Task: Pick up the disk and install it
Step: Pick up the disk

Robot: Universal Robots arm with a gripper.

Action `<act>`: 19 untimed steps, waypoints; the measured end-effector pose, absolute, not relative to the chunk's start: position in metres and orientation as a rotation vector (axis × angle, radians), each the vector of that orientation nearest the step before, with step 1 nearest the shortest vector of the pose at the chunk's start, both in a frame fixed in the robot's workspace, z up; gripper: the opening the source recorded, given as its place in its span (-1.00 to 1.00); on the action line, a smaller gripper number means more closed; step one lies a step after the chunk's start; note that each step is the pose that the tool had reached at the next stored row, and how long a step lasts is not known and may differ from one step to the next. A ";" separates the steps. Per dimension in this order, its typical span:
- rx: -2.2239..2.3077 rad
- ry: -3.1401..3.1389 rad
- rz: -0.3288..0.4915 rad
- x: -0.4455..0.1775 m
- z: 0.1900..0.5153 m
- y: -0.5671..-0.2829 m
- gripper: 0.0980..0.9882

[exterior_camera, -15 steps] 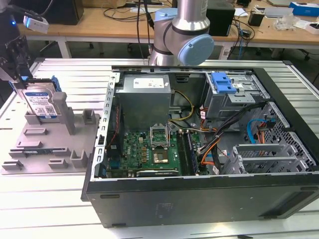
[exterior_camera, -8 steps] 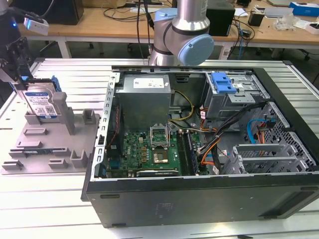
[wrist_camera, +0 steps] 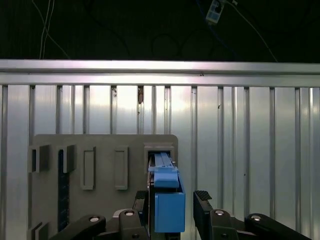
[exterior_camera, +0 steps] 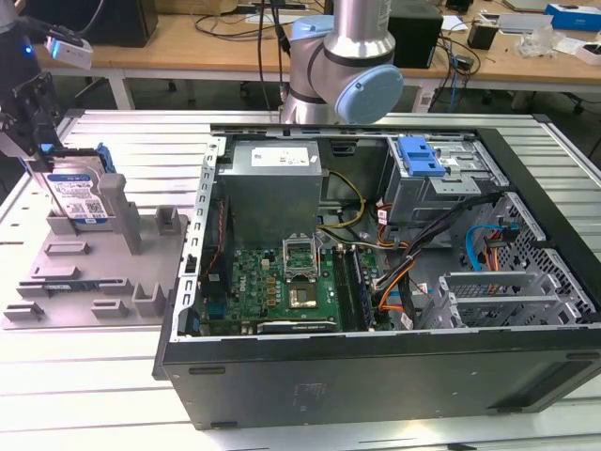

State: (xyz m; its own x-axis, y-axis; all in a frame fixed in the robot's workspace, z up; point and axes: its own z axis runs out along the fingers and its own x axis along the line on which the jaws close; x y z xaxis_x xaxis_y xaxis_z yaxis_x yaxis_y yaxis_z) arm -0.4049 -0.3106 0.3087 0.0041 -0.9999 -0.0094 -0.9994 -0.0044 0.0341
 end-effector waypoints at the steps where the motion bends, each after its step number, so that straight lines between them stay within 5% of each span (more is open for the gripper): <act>1: 2.211 -2.207 -0.048 -0.405 0.308 -0.311 -0.10; 19: 2.183 -2.235 -0.048 -0.405 0.299 -0.313 -0.30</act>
